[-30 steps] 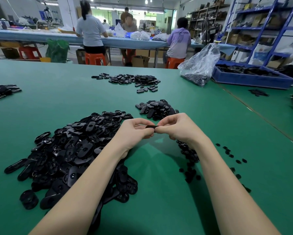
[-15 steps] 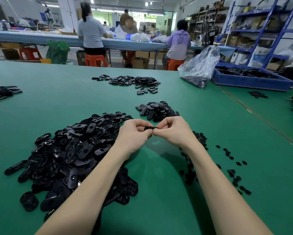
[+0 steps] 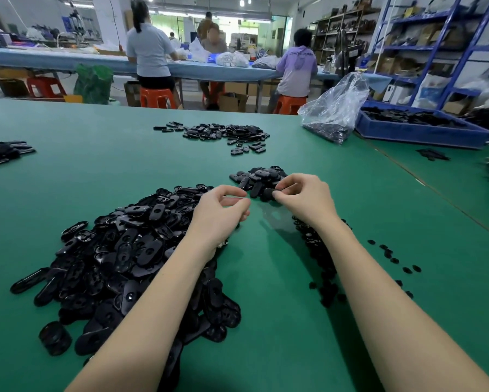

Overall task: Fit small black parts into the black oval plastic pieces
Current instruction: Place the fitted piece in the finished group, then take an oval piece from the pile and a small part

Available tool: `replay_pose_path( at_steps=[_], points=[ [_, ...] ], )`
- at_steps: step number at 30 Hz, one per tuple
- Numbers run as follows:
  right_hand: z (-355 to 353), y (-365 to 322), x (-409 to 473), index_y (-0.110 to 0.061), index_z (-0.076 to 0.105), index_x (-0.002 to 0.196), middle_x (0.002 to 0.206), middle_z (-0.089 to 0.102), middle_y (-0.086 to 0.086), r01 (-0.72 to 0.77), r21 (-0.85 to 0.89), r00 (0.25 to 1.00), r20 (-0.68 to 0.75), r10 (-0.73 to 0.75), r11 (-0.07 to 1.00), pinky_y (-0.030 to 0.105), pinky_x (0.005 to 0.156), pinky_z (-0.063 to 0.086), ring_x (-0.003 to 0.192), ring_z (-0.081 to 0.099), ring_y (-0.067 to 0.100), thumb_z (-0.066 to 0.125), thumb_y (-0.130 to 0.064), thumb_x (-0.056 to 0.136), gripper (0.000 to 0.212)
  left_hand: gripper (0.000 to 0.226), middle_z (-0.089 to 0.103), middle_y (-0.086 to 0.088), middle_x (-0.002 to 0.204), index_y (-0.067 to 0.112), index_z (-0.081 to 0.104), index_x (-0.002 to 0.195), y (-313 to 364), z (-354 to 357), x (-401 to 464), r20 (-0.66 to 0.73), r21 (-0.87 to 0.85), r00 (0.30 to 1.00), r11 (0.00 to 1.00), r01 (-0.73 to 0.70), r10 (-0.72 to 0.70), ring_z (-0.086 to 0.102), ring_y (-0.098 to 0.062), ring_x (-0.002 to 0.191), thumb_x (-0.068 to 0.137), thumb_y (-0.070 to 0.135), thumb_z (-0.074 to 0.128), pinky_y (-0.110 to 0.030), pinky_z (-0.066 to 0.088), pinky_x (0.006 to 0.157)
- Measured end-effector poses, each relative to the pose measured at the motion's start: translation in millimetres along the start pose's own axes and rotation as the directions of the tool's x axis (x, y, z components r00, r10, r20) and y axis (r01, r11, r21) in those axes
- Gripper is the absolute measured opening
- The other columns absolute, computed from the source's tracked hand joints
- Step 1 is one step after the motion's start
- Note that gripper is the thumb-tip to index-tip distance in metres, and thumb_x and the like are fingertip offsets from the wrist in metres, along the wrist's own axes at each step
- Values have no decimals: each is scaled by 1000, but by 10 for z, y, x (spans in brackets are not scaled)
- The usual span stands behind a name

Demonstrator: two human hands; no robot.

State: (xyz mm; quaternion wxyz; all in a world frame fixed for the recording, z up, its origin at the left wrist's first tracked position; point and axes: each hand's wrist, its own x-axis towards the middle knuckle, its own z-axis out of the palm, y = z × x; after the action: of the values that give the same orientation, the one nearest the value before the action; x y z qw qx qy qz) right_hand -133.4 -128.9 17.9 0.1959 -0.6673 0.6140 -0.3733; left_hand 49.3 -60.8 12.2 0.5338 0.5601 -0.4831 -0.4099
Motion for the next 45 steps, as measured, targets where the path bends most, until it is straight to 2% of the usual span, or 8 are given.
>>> replay_pose_path(
  at_steps=[8,16,19,26,33,35,41,45],
  points=[
    [112,-165,631,-28,74,91,96,75,-9,-176,21,969,-171,177,984,28,78,51,99,68,18,74,-35,80,13,6,76,2,78,21,72,90,2,-99,41,0,114,999,993,-39,39,75,-18,78,89,18,68,-35,62,82],
    [235,-105,639,-29,71,94,97,74,-8,-135,-174,976,-195,100,975,26,73,44,96,67,20,70,-37,85,12,30,72,9,89,23,68,91,-45,-182,94,-23,348,980,920,-179,199,69,-1,78,95,3,46,-19,55,78],
    [172,-110,492,-29,72,94,89,70,-13,-105,-125,975,-209,77,987,25,68,40,88,64,16,67,-38,87,13,28,72,8,98,22,68,99,-46,-188,68,39,542,960,801,-253,277,65,-4,90,93,3,48,-11,48,80],
    [-48,23,-61,-32,72,82,77,69,-21,-69,-94,997,-44,65,993,25,63,41,81,64,6,67,-38,85,8,38,61,-1,135,23,53,140,-110,-144,-12,312,910,938,236,-341,152,40,-27,132,104,28,46,-40,39,106],
    [-164,210,-262,-34,73,94,95,72,-15,-99,-288,995,-1,103,952,27,67,38,90,61,17,61,-34,91,12,28,65,5,124,34,65,127,-91,-83,-31,330,908,914,188,-376,235,47,-22,122,102,30,53,-34,37,98],
    [-199,193,-270,-36,73,94,97,72,-14,-94,-334,995,6,102,938,26,65,38,90,61,18,61,-32,90,13,24,67,5,117,34,71,118,-104,-62,-38,316,883,904,258,-391,288,50,-20,116,101,29,55,-32,39,95],
    [-267,119,-263,-38,76,93,100,74,-8,-87,-480,990,53,128,873,28,75,47,98,66,24,68,-33,85,12,12,75,15,85,32,79,92,33,91,-84,79,343,967,905,-253,241,67,-1,74,91,24,70,-6,45,66],
    [-225,80,-283,-37,78,95,104,75,-4,-140,-512,982,38,185,848,28,78,48,100,68,26,74,-36,82,14,10,76,-8,89,19,77,98,34,115,-93,86,5,996,1000,-18,18,70,-13,72,94,16,68,-22,53,60]
  ],
)
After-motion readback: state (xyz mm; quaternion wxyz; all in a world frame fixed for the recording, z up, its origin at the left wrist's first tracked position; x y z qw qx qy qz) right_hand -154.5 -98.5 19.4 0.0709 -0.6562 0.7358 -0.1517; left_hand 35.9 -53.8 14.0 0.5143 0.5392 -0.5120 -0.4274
